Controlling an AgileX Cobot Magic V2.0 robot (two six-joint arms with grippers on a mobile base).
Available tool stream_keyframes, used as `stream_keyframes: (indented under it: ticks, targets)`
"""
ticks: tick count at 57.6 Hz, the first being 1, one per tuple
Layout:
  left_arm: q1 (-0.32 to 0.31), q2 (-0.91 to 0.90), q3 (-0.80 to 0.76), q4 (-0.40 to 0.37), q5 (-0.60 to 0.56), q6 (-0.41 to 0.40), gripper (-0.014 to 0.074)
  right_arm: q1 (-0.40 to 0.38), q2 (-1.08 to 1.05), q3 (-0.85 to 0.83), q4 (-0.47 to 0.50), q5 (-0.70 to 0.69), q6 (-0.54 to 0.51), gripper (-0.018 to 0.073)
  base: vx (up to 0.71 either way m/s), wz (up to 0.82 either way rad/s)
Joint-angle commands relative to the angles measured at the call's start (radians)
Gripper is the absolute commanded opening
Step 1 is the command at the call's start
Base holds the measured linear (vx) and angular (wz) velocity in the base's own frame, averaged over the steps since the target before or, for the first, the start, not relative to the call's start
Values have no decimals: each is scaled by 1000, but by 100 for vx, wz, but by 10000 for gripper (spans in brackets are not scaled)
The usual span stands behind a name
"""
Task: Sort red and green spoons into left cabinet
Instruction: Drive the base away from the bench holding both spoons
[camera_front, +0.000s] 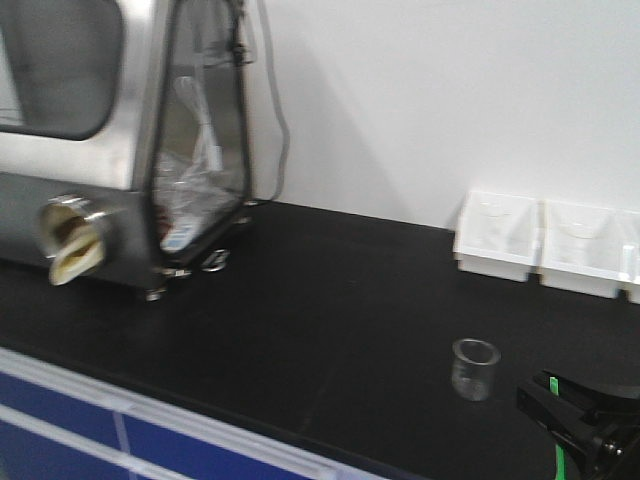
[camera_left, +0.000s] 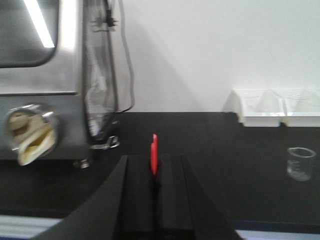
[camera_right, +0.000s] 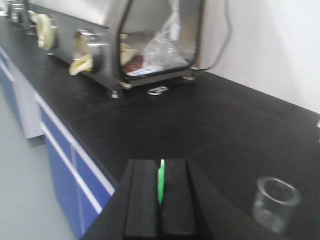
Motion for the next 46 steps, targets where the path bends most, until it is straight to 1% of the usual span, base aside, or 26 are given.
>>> stream_keyframes:
  ticks: [1,24,46]
  targets:
    - [-1,4,-31,-8,-79,-2,31,-1,-12,-29,35,-43,1,-4,-8,61]
    - [-1,4,-31,-8,-79,-2,31,-1,-12,-29,35,-43,1,-4,-5,63]
    - [-1,4,-31,-8,-79,-2,31,-1,-12,-29,35,-43,1,-4,-1,54]
